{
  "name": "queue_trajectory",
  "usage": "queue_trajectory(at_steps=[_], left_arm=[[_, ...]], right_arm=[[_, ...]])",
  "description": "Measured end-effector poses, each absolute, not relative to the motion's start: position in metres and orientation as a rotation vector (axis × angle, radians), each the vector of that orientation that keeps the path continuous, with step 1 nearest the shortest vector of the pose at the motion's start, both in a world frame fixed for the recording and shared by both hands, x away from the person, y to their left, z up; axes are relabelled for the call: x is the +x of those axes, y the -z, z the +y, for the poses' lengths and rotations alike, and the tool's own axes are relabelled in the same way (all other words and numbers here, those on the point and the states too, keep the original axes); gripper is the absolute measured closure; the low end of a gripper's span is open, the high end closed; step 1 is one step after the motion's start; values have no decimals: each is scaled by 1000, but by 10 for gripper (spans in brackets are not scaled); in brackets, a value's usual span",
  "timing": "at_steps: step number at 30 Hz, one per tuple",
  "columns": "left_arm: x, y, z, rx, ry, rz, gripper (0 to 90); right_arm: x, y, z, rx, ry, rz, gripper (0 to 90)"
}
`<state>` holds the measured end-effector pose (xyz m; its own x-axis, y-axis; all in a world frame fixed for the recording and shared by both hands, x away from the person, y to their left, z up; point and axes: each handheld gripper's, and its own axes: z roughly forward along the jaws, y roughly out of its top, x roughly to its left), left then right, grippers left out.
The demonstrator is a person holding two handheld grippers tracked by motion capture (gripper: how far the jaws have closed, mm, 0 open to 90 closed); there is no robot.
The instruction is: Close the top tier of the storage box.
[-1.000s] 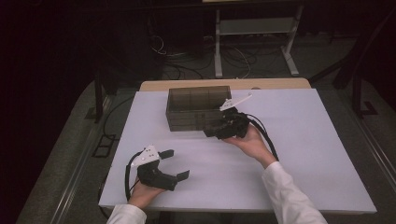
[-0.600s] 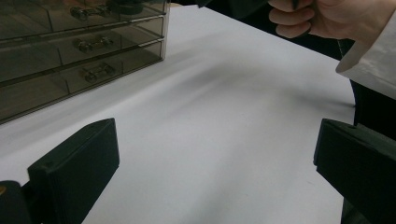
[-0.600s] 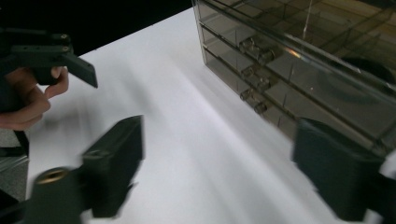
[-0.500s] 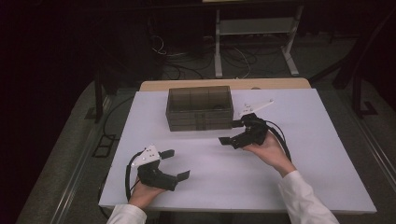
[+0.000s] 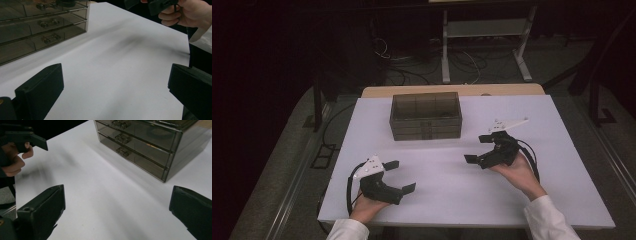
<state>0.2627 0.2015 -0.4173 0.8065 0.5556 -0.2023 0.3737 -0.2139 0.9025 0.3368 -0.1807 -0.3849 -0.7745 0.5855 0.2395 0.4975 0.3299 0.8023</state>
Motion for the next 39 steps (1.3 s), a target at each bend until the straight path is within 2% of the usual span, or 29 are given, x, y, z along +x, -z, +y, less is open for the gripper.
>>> queue_trajectory(at_steps=[39], left_arm=[[262, 416, 202, 1826, -199, 713, 0]], right_arm=[[260, 412, -270, 1128, -1467, 2285, 1]])
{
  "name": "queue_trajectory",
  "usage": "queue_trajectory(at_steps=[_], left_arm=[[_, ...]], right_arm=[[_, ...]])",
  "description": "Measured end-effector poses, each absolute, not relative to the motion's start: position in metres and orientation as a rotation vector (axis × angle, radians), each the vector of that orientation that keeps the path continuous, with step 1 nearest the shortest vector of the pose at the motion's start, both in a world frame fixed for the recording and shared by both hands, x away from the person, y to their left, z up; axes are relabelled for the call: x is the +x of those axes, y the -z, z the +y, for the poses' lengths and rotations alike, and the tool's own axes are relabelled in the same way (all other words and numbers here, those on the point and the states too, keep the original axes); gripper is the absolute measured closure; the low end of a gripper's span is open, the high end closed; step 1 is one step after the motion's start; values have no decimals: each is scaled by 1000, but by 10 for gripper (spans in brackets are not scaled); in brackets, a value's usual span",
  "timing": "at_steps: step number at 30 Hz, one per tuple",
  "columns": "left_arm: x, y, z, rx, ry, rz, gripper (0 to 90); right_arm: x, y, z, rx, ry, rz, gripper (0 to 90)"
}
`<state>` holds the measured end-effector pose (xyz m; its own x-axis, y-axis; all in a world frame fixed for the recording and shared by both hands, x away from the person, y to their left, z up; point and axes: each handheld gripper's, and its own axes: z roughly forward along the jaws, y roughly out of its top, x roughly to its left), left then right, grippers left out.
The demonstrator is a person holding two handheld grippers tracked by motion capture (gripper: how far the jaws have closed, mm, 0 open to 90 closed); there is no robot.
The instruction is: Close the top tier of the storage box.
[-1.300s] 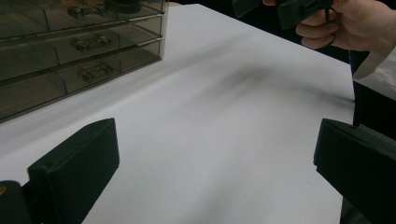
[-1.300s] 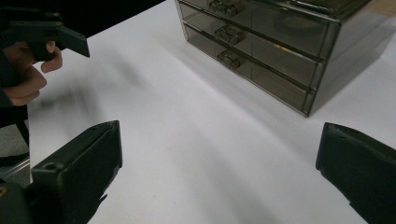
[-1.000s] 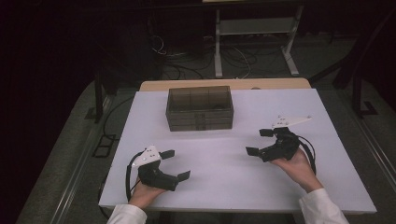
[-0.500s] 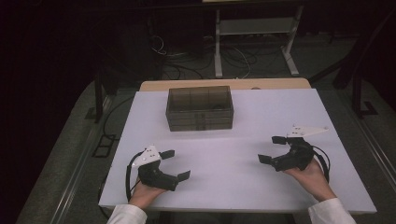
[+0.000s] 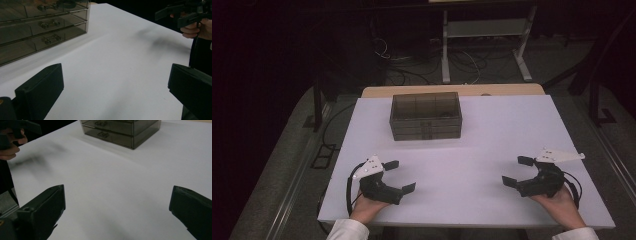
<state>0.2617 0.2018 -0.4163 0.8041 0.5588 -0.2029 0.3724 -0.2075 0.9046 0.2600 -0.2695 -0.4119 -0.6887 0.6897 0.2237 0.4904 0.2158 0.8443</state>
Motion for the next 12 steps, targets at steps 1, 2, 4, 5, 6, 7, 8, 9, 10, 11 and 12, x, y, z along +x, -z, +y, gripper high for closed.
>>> queue_trajectory(at_steps=[1, 2, 4, 5, 6, 7, 8, 9, 10, 11, 12], left_arm=[[262, 416, 202, 1828, -200, 711, 0], [262, 416, 202, 1828, -199, 712, 0], [262, 417, 202, 1829, -199, 713, 0], [262, 417, 202, 1828, -198, 714, 0], [262, 416, 202, 1829, -199, 713, 0], [262, 416, 202, 1828, -200, 713, 0], [262, 416, 202, 1827, -200, 712, 0], [262, 416, 202, 1826, -199, 713, 0], [262, 416, 202, 1826, -199, 714, 0], [262, 416, 202, 1823, -198, 716, 0], [262, 416, 203, 1824, -198, 716, 0]], right_arm=[[258, 413, -272, 1127, -1471, 2274, 1], [257, 413, -274, 1131, -1474, 2263, 1], [254, 415, -278, 1138, -1476, 2251, 1], [253, 417, -280, 1142, -1476, 2246, 1], [251, 418, -281, 1149, -1477, 2243, 1], [250, 419, -283, 1152, -1475, 2240, 1], [249, 420, -285, 1153, -1474, 2236, 1], [248, 421, -286, 1156, -1477, 2230, 1], [247, 421, -287, 1163, -1481, 2227, 1], [247, 422, -288, 1163, -1482, 2228, 1], [246, 423, -289, 1163, -1478, 2228, 1]])
